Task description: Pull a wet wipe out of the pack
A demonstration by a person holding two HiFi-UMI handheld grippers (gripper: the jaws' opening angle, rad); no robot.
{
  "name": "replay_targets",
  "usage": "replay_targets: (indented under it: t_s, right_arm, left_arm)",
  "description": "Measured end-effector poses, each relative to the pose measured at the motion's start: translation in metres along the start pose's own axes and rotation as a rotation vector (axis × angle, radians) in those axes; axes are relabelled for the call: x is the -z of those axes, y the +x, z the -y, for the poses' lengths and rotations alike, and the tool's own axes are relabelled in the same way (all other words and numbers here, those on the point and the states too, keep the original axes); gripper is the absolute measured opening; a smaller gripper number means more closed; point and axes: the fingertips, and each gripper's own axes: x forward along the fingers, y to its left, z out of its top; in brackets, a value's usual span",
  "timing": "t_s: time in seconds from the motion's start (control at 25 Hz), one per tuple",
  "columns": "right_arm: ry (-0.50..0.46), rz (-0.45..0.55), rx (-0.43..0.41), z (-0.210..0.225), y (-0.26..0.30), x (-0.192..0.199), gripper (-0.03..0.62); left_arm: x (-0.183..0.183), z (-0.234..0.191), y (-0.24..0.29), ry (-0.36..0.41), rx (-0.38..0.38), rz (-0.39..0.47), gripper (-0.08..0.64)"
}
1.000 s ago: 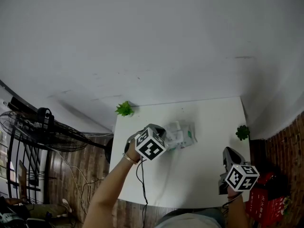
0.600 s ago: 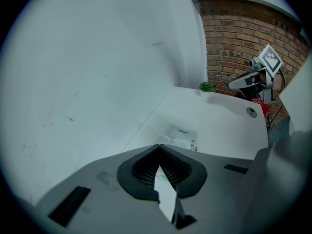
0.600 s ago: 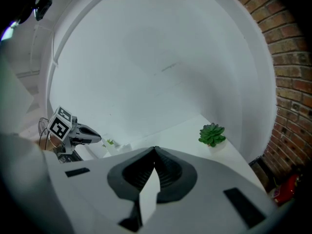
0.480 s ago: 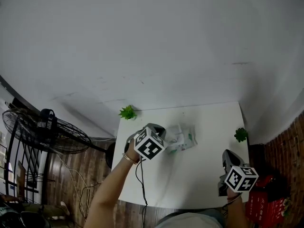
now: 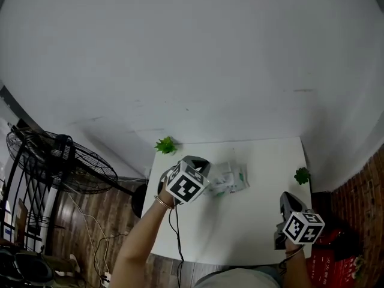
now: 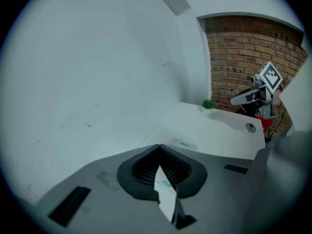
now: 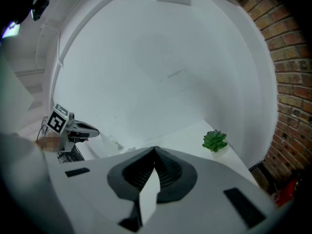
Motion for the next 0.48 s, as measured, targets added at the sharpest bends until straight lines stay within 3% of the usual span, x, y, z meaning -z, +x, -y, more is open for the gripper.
replay_targets:
  t_s: [0.28,0.48]
  right_arm:
    - [-0.039,0.025,-0.005,-0.008,-0.006,-0.017,0.002]
    - [-0.090,0.040,-0.023,-0.018,-0.006,-0.034,0.002]
  left_arm:
    - [-0.022,-0.010,-0.038,-0.047,-0.040,0.120,0.011]
    - [-0.034,-0.021,-0.075,-0.145,-0.104,0.243,0.011]
